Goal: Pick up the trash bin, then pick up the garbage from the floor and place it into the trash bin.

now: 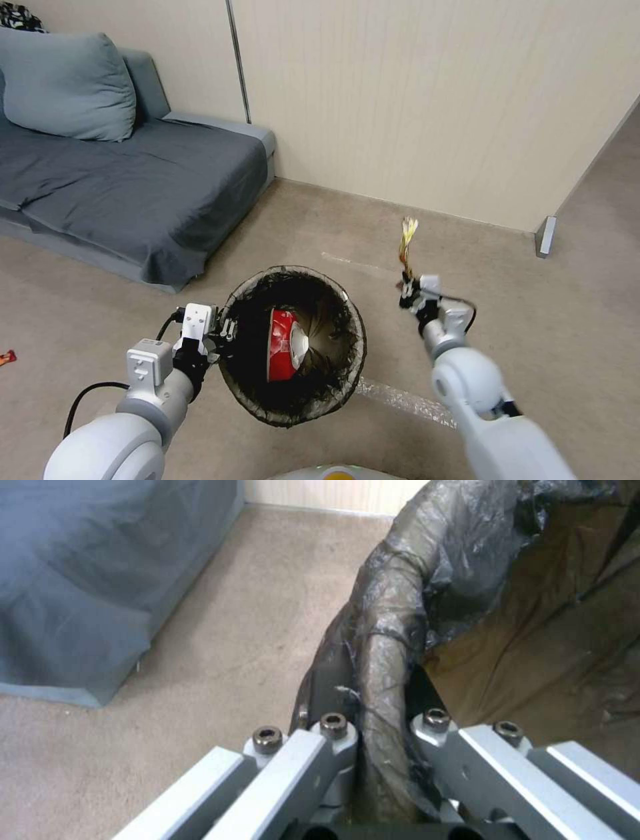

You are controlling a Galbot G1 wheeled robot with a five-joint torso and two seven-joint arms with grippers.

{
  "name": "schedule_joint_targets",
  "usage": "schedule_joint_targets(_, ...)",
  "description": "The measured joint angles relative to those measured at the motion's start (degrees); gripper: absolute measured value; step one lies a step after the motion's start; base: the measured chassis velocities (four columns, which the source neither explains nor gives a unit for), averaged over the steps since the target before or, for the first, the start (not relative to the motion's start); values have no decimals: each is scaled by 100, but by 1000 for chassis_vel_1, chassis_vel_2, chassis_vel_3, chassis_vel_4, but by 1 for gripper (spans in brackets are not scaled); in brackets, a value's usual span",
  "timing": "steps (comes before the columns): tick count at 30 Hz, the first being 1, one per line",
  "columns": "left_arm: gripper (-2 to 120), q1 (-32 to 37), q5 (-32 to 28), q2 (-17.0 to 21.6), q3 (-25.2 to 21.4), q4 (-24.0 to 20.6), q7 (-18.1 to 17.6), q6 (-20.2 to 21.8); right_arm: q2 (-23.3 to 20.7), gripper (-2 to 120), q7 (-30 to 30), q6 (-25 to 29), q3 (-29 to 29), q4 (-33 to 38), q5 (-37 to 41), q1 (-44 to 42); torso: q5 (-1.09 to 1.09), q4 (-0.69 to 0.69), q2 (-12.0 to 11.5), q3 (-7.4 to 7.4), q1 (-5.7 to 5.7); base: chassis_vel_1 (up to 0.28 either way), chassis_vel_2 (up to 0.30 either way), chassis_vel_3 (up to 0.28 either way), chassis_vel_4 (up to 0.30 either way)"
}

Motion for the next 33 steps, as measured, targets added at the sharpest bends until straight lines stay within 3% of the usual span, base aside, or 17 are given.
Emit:
schedule_joint_targets(3,1,48,22,16,-7,0,-2,0,-645,0,-196,-112,20,631,317,14,-1,-1,0,0,0,0,0,0,0)
schedule_joint_targets(7,1,67,32,24,-7,0,-2,0,-888,0,-372,-137,10,830,434,61,0,0,0,0,0,0,0,0,0)
schedule_joint_targets(9,1,94,75,41,16,0,2,0,-1283,0,-773,-213,-162,1164,756,280,0,0,0,0,0,0,0,0,0)
schedule_joint_targets(13,1,82,98,100,16,0,12,0,-1594,0,-957,-245,-541,1303,975,506,0,1,0,0,0,0,0,0,0)
schedule_joint_targets(22,1,60,163,69,30,0,70,17,-1927,0,-1109,-294,-1394,1519,1067,754,-1,0,0,0,0,0,0,0,0)
schedule_joint_targets(26,1,46,219,39,48,0,107,20,-2072,0,-1010,-512,-2031,1774,1345,935,-1,0,0,0,0,0,0,0,0)
schedule_joint_targets(33,1,17,230,26,69,0,121,24,-2251,0,-847,-632,-2438,1841,1345,935,-1,-1,0,0,0,0,0,0,0)
